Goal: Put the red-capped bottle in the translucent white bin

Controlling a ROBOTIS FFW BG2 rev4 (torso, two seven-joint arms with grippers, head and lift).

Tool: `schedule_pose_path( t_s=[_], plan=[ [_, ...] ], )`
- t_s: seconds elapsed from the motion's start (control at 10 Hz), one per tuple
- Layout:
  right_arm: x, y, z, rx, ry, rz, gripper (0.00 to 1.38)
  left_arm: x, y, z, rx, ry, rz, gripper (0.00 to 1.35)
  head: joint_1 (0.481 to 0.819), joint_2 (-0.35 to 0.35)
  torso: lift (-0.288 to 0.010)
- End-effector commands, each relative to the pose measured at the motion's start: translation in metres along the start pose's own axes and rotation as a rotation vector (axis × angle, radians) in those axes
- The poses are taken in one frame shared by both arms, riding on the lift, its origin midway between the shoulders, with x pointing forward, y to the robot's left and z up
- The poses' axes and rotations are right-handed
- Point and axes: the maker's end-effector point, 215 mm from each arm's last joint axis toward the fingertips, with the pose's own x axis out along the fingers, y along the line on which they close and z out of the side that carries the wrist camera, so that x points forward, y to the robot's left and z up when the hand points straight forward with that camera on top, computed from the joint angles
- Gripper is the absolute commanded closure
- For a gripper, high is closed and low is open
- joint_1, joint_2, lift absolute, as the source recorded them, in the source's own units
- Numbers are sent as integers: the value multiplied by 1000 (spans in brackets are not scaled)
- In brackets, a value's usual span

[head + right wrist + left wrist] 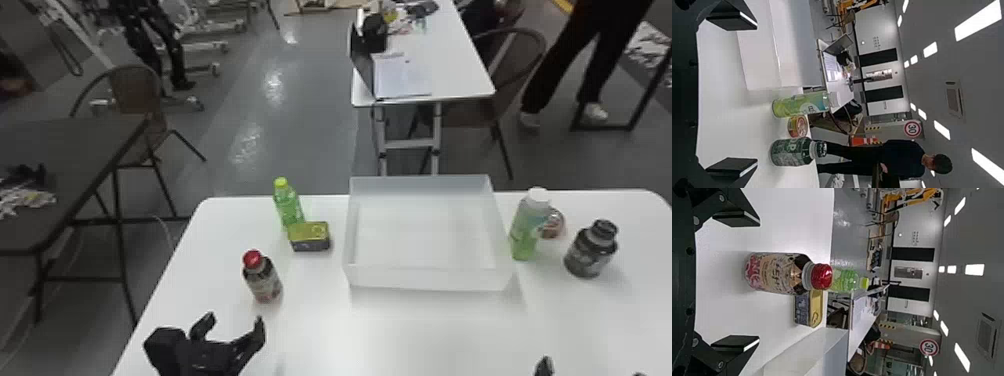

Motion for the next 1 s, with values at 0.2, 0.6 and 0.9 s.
schedule_pose_path(
  t_s=[0.2,0.6,0.9],
  plan=[
    [3,3,-1,7,-1,7,79,19,40,10,62,-1,46,239,695,237,0],
    [7,7,-2,13,-1,25,79,56,44,9,162,51,-41,239,695,269,0],
    [8,9,-4,17,1,31,79,90,20,-5,225,118,-152,239,695,250,0]
  ],
)
